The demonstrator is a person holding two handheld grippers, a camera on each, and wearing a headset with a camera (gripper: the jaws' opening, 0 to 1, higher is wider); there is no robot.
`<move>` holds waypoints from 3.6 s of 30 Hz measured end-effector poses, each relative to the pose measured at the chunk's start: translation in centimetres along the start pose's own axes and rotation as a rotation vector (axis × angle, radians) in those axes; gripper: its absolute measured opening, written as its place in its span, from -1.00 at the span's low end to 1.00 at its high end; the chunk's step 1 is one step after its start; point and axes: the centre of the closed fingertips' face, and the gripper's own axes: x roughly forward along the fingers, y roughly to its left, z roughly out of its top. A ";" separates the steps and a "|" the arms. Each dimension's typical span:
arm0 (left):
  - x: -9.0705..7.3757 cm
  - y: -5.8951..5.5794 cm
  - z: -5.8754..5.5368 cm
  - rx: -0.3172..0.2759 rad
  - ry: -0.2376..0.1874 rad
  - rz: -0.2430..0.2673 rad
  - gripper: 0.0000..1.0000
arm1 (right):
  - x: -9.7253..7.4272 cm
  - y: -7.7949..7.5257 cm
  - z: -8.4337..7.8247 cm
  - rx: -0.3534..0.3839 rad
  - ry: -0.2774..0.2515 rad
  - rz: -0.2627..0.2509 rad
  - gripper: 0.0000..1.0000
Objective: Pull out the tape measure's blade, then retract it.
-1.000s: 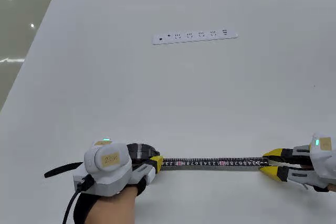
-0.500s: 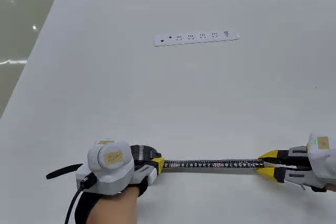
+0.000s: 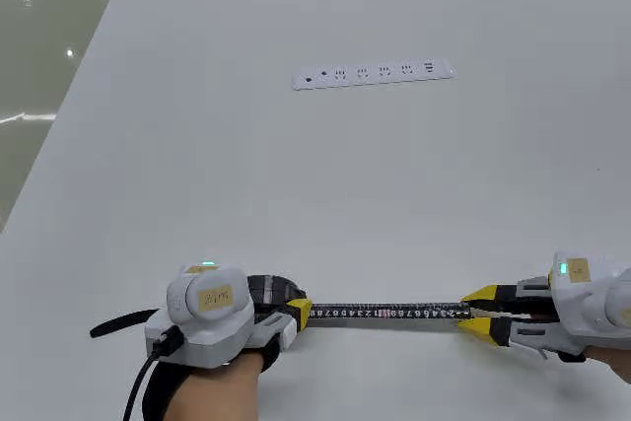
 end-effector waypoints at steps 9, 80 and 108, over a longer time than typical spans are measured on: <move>0.0 0.0 0.0 -0.004 0.003 -0.004 0.14 | 1.1 0.5 1.1 -0.003 -0.021 0.013 -0.75; 0.3 0.0 -0.1 -0.009 -0.004 0.021 0.21 | 3.5 1.8 3.2 0.041 -0.083 0.068 -0.76; 0.3 0.3 -0.1 -0.063 0.014 0.011 0.16 | 4.5 1.5 4.8 0.079 -0.166 0.086 -0.77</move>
